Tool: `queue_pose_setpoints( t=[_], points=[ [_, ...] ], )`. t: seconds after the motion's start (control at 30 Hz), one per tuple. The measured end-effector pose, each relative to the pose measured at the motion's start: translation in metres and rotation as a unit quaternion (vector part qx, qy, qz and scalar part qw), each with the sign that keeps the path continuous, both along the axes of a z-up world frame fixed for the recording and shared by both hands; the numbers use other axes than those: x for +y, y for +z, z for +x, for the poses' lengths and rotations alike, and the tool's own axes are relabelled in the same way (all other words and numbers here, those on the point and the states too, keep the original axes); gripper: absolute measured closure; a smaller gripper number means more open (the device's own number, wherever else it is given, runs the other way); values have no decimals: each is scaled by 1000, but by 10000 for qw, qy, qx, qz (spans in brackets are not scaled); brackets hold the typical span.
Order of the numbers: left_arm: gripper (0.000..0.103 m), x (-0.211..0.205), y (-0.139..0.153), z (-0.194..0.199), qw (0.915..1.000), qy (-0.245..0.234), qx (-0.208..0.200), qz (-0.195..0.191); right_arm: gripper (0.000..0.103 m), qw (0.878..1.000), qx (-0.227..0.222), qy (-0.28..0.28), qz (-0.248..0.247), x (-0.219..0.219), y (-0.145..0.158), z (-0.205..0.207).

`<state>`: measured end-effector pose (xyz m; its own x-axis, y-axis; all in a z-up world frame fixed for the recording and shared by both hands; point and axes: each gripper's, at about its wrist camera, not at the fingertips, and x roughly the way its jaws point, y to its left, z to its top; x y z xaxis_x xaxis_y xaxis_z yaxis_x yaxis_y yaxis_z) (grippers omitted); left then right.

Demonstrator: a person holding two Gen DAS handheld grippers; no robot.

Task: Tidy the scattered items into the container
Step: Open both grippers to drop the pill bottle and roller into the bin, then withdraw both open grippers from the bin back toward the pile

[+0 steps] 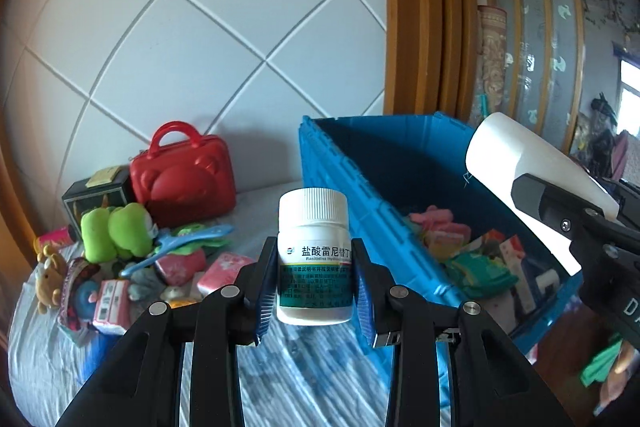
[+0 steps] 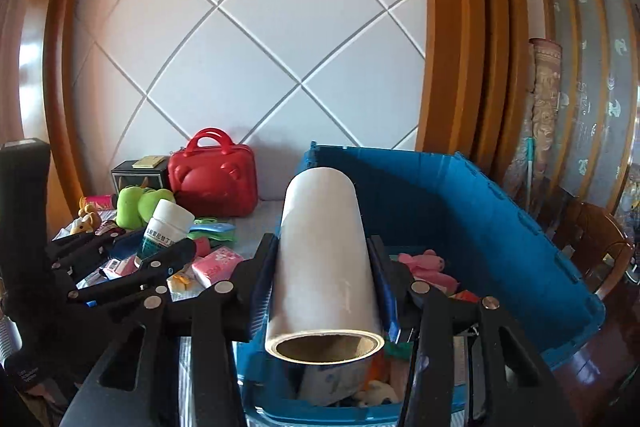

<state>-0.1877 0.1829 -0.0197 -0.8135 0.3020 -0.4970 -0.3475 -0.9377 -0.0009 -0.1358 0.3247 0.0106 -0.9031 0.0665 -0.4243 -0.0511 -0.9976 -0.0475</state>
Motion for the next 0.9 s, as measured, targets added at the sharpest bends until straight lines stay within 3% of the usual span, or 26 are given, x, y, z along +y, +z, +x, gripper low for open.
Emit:
queue_pose_setpoints(
  t=[0.13,0.3,0.63,0.67,0.77,0.8,0.87,0.9],
  points=[
    [70,68,1,4,9999,-66,-61,-85,59,9999,-136,-52,6,62,-8,-1],
    [70,122,-7,11,9994,20,-219,-254,59,9995,-281,40,-119,115,-21,1],
    [62,168,-26,11,9973,222,-473,-524,59,9983,-442,172,-337,162,-36,-11],
    [58,169,-26,10,9972,235,-470,-530,59,9983,-448,179,-339,163,-37,-13],
    [27,172,-26,11,9972,325,-398,-548,59,9984,-435,153,-328,168,-38,-17],
    [22,172,-26,12,9972,360,-351,-547,59,9985,-422,130,-332,169,-38,-18],
    [22,172,-25,13,9972,380,-309,-571,57,9987,-374,68,-350,171,-37,-17],
    [22,172,-25,14,9971,387,-309,-575,49,9987,-358,32,-348,173,-36,-17]
  ],
)
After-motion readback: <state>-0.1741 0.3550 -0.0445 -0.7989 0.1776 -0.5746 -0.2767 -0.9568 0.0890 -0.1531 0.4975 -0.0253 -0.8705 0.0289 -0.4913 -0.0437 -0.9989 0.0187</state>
